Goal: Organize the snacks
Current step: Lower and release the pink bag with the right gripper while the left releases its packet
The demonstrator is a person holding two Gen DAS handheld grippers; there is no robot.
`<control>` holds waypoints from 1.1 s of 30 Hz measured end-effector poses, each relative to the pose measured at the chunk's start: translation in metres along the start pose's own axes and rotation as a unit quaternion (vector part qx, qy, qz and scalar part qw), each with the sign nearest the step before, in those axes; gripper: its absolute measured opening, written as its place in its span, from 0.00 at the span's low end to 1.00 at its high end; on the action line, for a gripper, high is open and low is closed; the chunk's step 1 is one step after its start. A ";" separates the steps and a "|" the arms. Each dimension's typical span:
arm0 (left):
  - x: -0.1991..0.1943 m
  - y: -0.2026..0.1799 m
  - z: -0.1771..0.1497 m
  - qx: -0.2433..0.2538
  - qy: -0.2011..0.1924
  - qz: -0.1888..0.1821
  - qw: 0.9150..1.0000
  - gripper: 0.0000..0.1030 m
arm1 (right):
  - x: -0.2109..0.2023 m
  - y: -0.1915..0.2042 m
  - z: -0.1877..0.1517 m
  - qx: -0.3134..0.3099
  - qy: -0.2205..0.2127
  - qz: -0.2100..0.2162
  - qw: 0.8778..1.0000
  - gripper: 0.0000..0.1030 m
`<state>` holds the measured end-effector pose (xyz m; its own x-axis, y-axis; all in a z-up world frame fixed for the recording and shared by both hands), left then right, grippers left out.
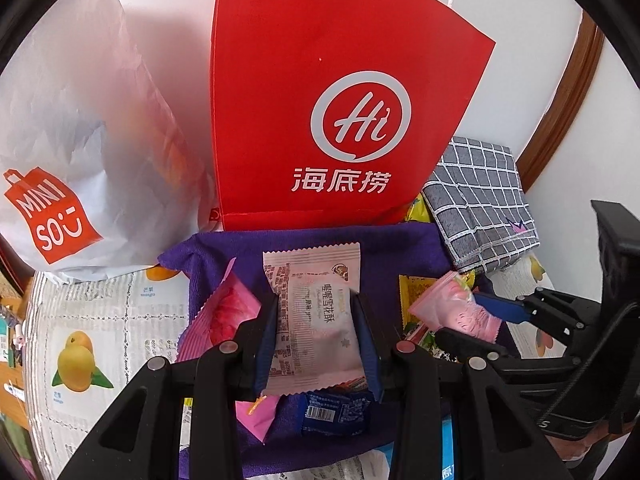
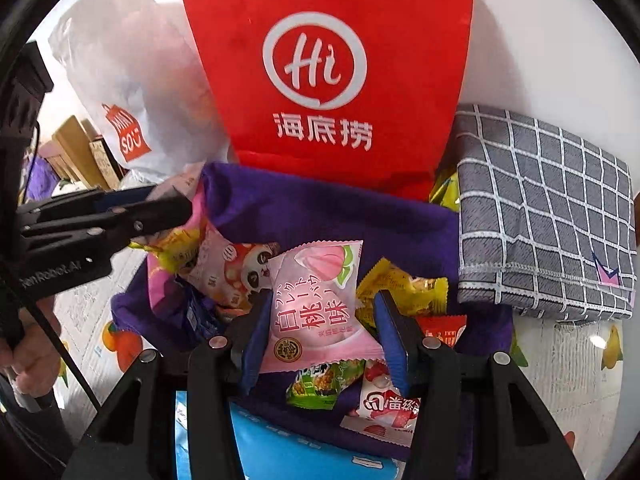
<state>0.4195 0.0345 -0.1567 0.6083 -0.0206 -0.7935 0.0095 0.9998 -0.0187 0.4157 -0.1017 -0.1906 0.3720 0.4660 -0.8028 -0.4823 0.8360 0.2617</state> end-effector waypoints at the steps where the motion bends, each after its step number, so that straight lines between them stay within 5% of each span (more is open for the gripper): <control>1: 0.000 0.000 0.000 0.000 0.000 0.000 1.000 0.34 | 0.003 -0.001 0.000 0.002 0.005 -0.001 1.000 0.49; 21: 0.014 -0.011 -0.009 0.020 0.026 0.020 0.999 0.34 | 0.002 -0.004 -0.001 -0.018 0.030 -0.034 0.999 0.53; 24: 0.017 -0.013 -0.011 0.024 0.031 0.023 0.999 0.34 | -0.002 -0.007 0.001 -0.014 0.019 -0.039 0.999 0.62; 33: 0.022 -0.018 -0.014 0.031 0.042 0.015 0.999 0.34 | -0.033 -0.019 0.013 0.018 -0.032 -0.028 0.999 0.62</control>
<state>0.4214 0.0160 -0.1824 0.5402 0.0111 -0.8414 0.0441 0.9982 0.0415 0.4227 -0.1292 -0.1617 0.4476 0.4351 -0.7813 -0.4314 0.8703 0.2376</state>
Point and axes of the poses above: each gripper's, at about its wrist camera, not at the fingertips, and x roughly the way its jaws point, y to its left, z to its top, the point moved 6 cm from there along x, roughly the way its jaws point, and after that the axes turned 12 degrees about z, right-handed, at the moved point
